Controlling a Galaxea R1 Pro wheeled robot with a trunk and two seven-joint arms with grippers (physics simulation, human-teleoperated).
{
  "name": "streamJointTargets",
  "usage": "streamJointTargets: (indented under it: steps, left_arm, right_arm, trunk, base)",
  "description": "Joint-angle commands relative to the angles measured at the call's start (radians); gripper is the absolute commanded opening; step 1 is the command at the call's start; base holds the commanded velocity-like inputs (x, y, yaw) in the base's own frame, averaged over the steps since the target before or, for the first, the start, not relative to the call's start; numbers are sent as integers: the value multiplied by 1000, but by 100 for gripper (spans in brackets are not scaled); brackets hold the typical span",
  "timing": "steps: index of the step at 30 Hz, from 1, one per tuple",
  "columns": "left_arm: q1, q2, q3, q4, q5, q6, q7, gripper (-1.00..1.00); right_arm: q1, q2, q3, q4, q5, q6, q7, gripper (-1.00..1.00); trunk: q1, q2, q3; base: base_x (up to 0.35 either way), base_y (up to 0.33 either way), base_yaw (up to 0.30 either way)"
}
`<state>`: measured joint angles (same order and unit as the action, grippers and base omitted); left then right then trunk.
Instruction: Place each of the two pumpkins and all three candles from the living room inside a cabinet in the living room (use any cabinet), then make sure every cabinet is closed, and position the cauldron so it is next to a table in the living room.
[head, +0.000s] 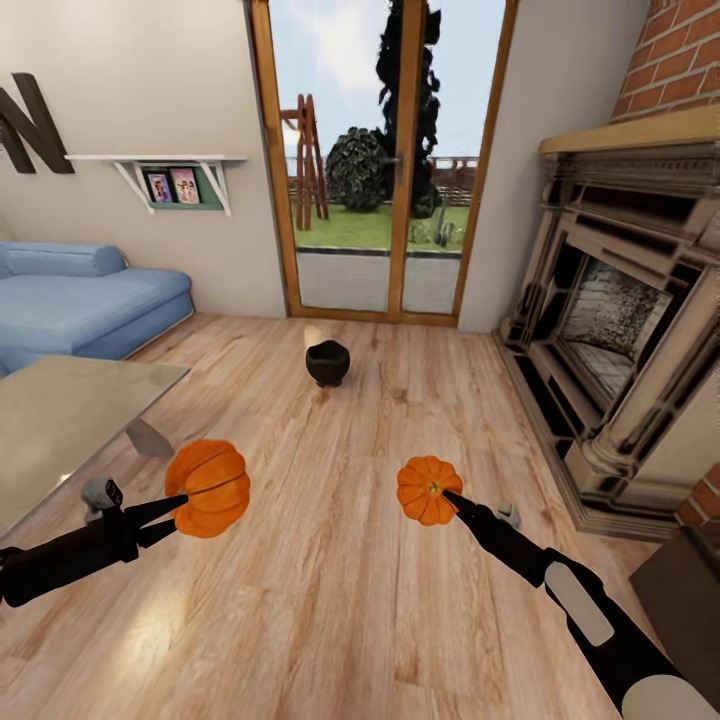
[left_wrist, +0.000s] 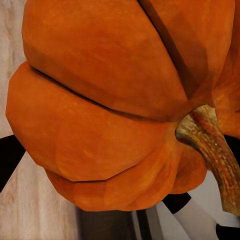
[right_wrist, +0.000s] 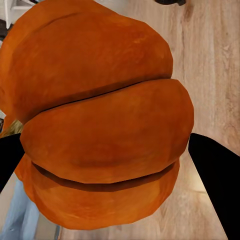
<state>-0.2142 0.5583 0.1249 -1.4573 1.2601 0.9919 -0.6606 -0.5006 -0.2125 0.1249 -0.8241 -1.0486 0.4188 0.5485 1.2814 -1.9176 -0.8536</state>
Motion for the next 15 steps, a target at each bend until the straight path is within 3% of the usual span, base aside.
streamJointTargets:
  steps: [1,15]
  left_arm:
    - [-1,0,0,0,-3,4,-2,-100]
    - [-1,0,-1,0,-3,4,-2,-100]
  right_arm:
    - [-1,-1,2,0,-8,5,0,-100]
    - [-1,-1,1,0,-8,5,-1,-100]
  trunk:
    - [-4,7,4]
    - [-58,105,71]
  base:
    - [0,0,0]
    - [0,0,0]
